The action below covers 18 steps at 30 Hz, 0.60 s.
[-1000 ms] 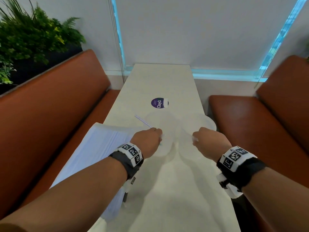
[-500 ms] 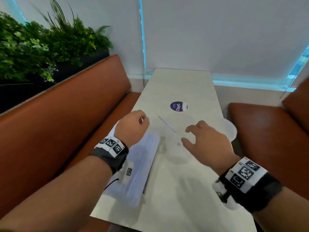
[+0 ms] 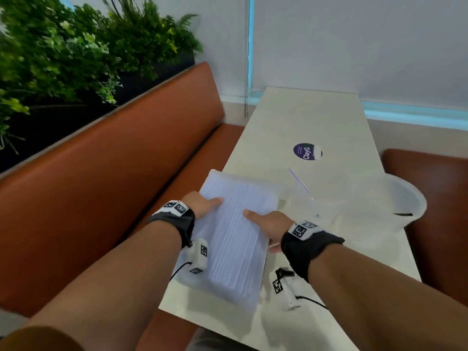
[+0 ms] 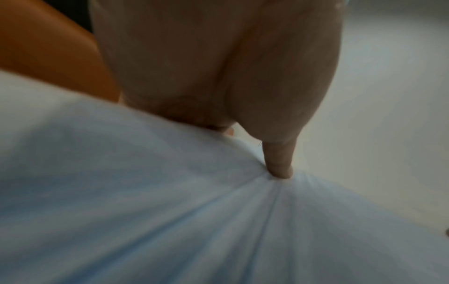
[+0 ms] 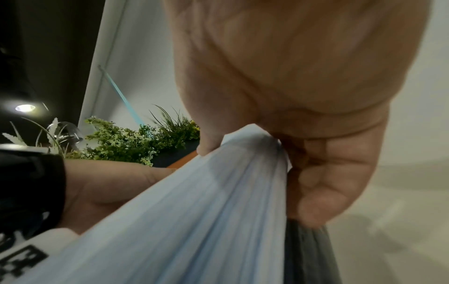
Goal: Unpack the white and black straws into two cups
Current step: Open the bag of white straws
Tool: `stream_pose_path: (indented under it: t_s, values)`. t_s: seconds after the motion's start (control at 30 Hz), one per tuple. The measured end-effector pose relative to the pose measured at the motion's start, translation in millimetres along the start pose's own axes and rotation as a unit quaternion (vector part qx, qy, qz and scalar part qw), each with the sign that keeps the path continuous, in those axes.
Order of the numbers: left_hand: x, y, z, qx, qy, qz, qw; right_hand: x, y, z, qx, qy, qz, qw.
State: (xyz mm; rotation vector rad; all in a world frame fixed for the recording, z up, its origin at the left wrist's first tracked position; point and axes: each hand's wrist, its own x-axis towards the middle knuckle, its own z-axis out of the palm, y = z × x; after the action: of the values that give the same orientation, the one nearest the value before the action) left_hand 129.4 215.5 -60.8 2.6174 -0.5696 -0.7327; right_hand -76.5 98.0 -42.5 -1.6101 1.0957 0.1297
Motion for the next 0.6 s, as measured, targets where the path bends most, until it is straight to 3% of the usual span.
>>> stream_pose_path:
  t_s: [0.13,0.23,0.43,0.6]
  values:
    - [-15,-5,-15,-0.121,0.055,0.023,0.991,-1,-9,4,0.029,0.013,-0.058,0.998]
    - [-45,-2,-32,-0.221,0.095,0.063,0.969,-15,-21,4,0.043,0.027,-0.155,0.987]
    - [-130,21,-49,-0.368,0.185,0.210,0.887,-78,-20,-20,0.092,0.071,-0.358,0.926]
    - [-181,65,-18,-0.462,0.125,0.360,0.801,-125,19,-70,0.221,0.149,-0.436,0.859]
